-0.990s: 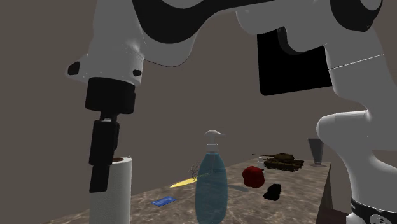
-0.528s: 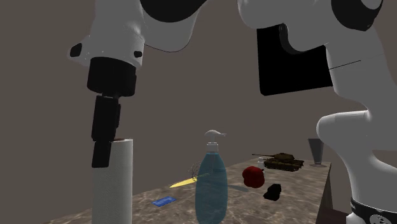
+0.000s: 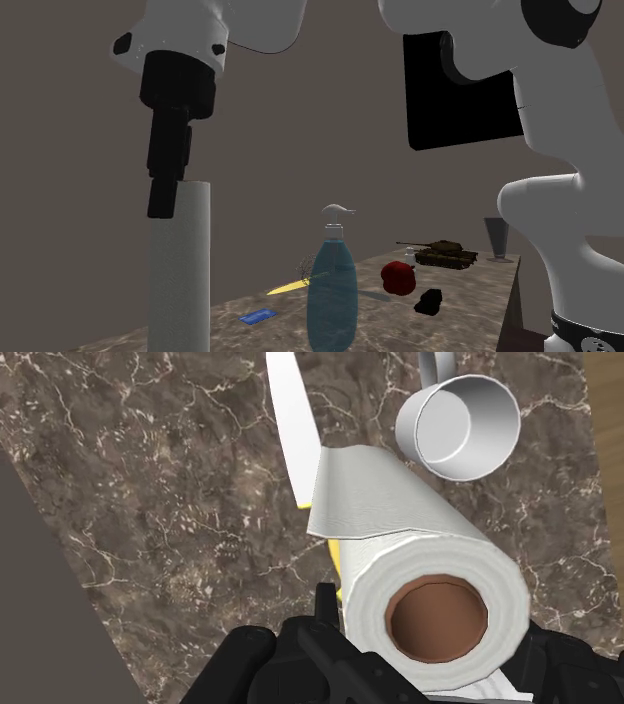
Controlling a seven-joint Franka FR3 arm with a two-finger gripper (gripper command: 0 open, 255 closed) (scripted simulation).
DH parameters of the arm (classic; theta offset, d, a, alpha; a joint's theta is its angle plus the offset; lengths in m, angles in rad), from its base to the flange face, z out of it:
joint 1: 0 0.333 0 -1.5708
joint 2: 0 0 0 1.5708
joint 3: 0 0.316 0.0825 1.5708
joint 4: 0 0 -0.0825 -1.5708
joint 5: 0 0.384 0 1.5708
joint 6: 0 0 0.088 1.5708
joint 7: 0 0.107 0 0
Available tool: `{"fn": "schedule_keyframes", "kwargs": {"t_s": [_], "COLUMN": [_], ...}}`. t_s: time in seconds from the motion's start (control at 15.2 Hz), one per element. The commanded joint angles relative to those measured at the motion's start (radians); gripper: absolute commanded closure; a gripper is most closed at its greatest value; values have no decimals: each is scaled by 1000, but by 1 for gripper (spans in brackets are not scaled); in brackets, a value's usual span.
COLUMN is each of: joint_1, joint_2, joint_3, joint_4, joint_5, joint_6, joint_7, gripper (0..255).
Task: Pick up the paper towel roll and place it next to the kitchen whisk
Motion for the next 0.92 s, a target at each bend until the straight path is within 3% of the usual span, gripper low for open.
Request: {"fn": "schedule_keyframes", "kwargs": {"t_s": [0.0,0.86], "joint_1": [0,-10], "joint_2": [-5,7], "joint_3": [-1,-4], "joint_4": [19,210], "joint_5": [-1,2], "joint_6": [-24,-204], "joint_7": [0,-4], "gripper": [255,255]}}
